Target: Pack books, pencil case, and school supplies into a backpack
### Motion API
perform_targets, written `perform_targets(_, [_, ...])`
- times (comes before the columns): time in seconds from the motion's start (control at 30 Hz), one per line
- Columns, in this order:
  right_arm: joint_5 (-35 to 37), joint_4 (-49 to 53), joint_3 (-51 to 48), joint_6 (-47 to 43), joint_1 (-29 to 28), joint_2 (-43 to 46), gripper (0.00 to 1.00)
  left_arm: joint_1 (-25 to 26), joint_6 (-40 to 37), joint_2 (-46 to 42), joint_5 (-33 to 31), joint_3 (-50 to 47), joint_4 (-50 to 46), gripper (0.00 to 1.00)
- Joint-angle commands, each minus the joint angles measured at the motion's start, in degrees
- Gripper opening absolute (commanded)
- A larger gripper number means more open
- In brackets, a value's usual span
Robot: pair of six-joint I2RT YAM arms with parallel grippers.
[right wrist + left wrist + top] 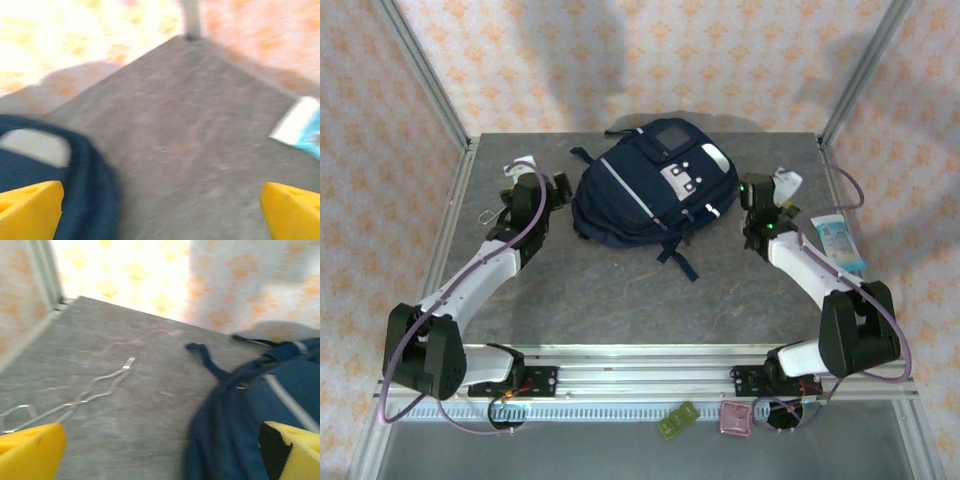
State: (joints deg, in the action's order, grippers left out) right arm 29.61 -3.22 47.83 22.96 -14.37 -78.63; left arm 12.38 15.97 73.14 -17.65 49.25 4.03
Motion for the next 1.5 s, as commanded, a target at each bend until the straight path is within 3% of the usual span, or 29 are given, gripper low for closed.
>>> perform_targets(0.0, [15.6,-8.6,-6.5,-3.9,1.9,3.0,1.00,-3.1,-5.9,-1.6,-6.6,-5.2,6.2,0.99])
perform_targets(0.2, [15.9,-21.4,-17.9,-7.4,5.9,4.8,1.00,-7.5,-11.1,-3.5,-8.7,-16.1,20.3,1.00])
perform_targets(0.33, [12.5,-35.6,-24.9,-11.8,6.8,3.5,1.00,-9.1,-8.1,-0.5,-4.4,-21.2,31.0,0.99])
perform_targets(0.43, [9.5,-50.6,-31.4,-14.5,6.9,2.1,1.00,-9.2,-8.9,2.5,-2.8,-27.2,46.4,0.99])
perform_targets(0.47, [8.6,-55.3,-33.7,-14.6,7.0,1.6,1.00,-9.0,-10.3,2.3,-2.1,-27.2,46.6,0.99])
perform_targets(0.57, [7.5,-62.3,-37.1,-14.0,7.1,0.8,1.00,-9.0,-12.6,3.2,-0.8,-32.3,61.8,0.99])
perform_targets(0.63, [5.9,-67.4,-38.5,-15.6,7.3,-1.1,1.00,-9.3,-13.1,3.6,0.5,-31.4,60.2,0.99])
perform_targets(0.73, [2.2,-66.1,-37.3,-17.1,7.5,-1.7,1.00,-9.2,-12.6,2.9,0.1,-27.2,47.1,0.99])
perform_targets(0.8, [0.6,-64.9,-36.7,-17.5,7.6,-1.7,1.00,-9.2,-11.3,0.2,0.8,-29.4,46.4,0.99])
perform_targets(0.9, [-2.8,-66.4,-37.3,-18.7,8.0,-1.9,1.00,-9.2,-13.9,0.7,0.1,-34.0,53.9,0.99])
perform_targets(1.03, [-13.6,-68.9,-37.6,-22.9,8.7,-3.6,1.00,-9.3,-13.6,7.5,0.4,-36.5,65.2,0.99])
perform_targets(1.13, [-13.7,-79.9,-38.7,-24.2,8.7,-10.7,1.00,-9.2,-15.0,16.5,0.9,-40.5,82.5,0.99])
perform_targets(1.17, [-14.3,-72.5,-36.9,-23.5,8.7,-8.3,1.00,-8.9,-15.3,17.0,0.6,-41.3,84.0,0.99])
perform_targets(1.2, [-14.5,-68.3,-35.7,-22.8,8.9,-7.6,1.00,-8.9,-14.2,14.3,1.3,-40.2,77.5,0.99])
perform_targets(1.23, [-14.2,-73.1,-36.6,-23.6,8.9,-9.4,1.00,-9.0,-13.8,13.3,1.9,-39.2,73.3,1.00])
perform_targets(1.3, [-14.5,-69.0,-35.7,-22.9,9.0,-7.9,1.00,-9.4,-14.5,16.0,1.8,-38.5,77.4,1.00])
perform_targets(1.37, [-14.5,-72.5,-36.5,-23.6,9.0,-9.2,1.00,-9.6,-13.6,14.6,1.6,-37.9,73.0,1.00])
perform_targets(1.47, [-14.9,-70.8,-36.0,-23.3,9.2,-8.7,1.00,-9.5,-13.9,15.5,1.0,-38.3,75.3,1.00])
